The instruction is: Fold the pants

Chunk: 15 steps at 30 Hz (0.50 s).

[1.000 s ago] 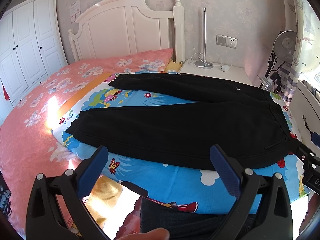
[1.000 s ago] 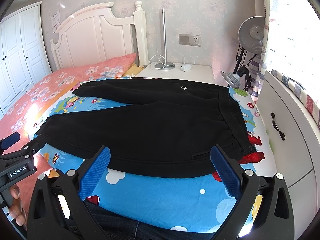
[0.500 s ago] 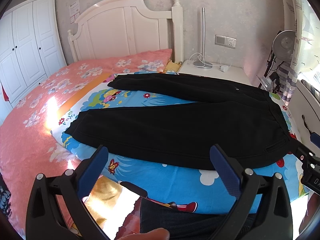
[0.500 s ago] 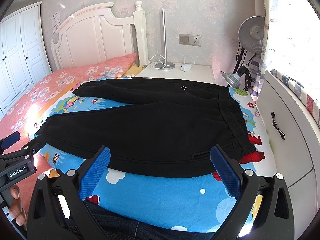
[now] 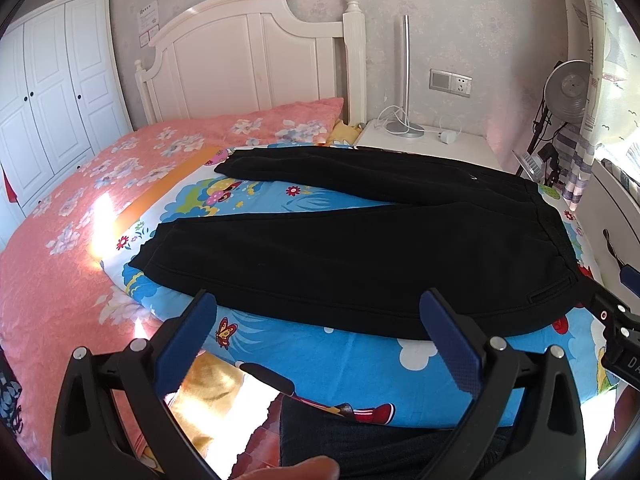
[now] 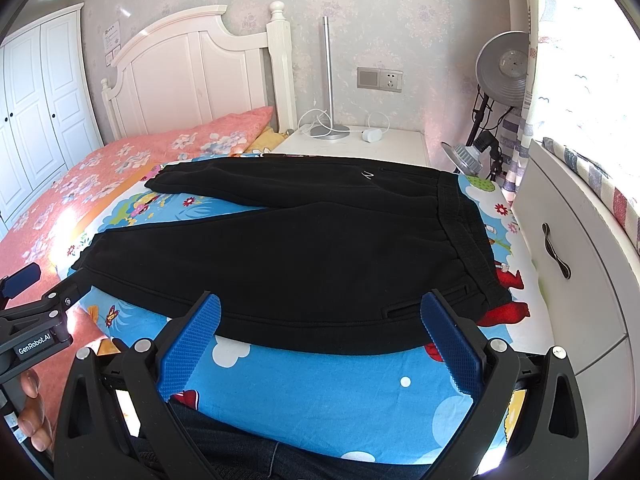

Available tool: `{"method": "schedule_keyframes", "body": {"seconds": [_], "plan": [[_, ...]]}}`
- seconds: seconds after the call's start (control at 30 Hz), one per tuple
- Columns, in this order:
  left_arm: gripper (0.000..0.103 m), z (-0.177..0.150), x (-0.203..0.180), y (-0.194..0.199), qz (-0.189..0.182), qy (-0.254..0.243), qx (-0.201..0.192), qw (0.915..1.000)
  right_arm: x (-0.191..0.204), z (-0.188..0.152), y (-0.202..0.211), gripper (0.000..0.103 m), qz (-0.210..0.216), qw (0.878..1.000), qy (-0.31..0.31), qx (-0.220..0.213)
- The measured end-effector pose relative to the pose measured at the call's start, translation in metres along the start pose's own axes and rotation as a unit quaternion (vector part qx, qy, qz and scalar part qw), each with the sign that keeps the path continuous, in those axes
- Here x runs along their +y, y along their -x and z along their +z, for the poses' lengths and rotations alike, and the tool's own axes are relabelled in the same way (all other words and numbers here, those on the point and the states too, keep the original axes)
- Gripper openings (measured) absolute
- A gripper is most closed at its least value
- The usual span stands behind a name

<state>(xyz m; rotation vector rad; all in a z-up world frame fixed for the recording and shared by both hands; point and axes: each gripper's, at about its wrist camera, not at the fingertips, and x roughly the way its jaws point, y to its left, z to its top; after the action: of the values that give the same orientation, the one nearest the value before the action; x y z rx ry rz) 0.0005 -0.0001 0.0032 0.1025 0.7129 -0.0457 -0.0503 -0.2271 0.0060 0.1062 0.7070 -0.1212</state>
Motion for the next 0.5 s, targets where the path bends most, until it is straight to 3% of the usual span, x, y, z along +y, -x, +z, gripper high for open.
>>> {"method": "schedule_keyframes", "body": {"seconds": [0.5], "plan": [[0.101, -0.0003, -0.0002, -0.0004, 0.0, 0.0, 0.001, 1.0, -0.0021, 0.0004, -0.0005, 0.097, 0.0, 1.0, 0.0, 0.0]]}}
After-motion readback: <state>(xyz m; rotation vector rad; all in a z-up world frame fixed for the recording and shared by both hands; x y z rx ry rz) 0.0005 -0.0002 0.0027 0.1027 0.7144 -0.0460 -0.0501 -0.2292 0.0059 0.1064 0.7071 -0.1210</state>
